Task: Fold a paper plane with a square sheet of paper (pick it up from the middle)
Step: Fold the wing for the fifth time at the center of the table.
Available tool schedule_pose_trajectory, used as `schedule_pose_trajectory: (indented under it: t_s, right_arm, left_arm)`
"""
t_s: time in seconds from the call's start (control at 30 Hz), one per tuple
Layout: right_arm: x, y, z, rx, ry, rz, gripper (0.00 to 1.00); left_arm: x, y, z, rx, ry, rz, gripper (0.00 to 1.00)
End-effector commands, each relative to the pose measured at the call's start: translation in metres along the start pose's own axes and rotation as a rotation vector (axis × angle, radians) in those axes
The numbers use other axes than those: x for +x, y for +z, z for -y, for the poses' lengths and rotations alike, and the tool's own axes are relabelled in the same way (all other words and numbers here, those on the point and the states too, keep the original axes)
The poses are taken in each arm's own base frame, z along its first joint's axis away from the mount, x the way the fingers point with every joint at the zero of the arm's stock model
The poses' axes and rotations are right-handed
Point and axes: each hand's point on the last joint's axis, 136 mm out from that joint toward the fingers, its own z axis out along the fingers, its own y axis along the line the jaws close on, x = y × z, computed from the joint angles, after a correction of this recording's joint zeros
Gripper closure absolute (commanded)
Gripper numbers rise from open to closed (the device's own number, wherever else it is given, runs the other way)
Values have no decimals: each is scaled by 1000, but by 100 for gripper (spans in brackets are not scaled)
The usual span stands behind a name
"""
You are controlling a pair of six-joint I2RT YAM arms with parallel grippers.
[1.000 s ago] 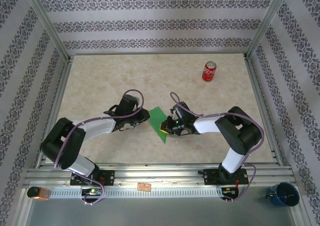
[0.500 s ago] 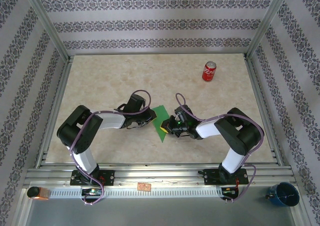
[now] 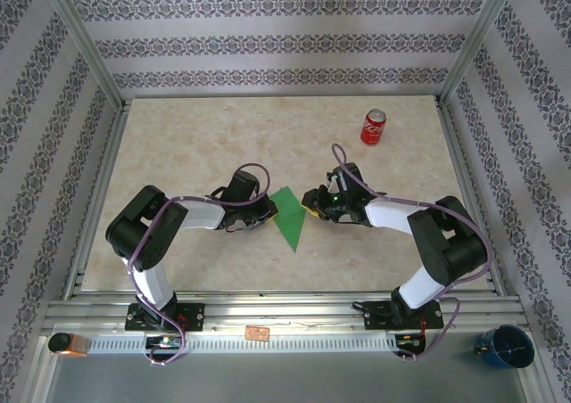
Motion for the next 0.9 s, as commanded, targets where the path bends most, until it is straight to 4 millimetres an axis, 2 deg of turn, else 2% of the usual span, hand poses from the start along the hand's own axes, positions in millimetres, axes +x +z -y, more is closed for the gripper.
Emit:
schedule_pose_trajectory:
  t_s: [0.0, 0.3, 0.47, 0.67, 0.87]
  right_arm:
    - [10, 5, 11, 13, 2, -98, 67]
    - [7, 15, 13, 24, 14, -119, 66]
    - [9, 19, 22, 42, 33, -117, 65]
    - [12, 21, 7, -25, -8, -140, 66]
    - [7, 20, -7, -62, -65, -147, 66]
  left_arm:
    - [11, 7, -15, -38, 19, -42, 90]
    - [10, 5, -11, -34, 35, -41, 90]
    - [10, 4, -10, -35, 40, -41, 90]
    - [10, 4, -9, -35, 47, -46, 90]
    - [10, 2, -7, -59, 74, -61, 90]
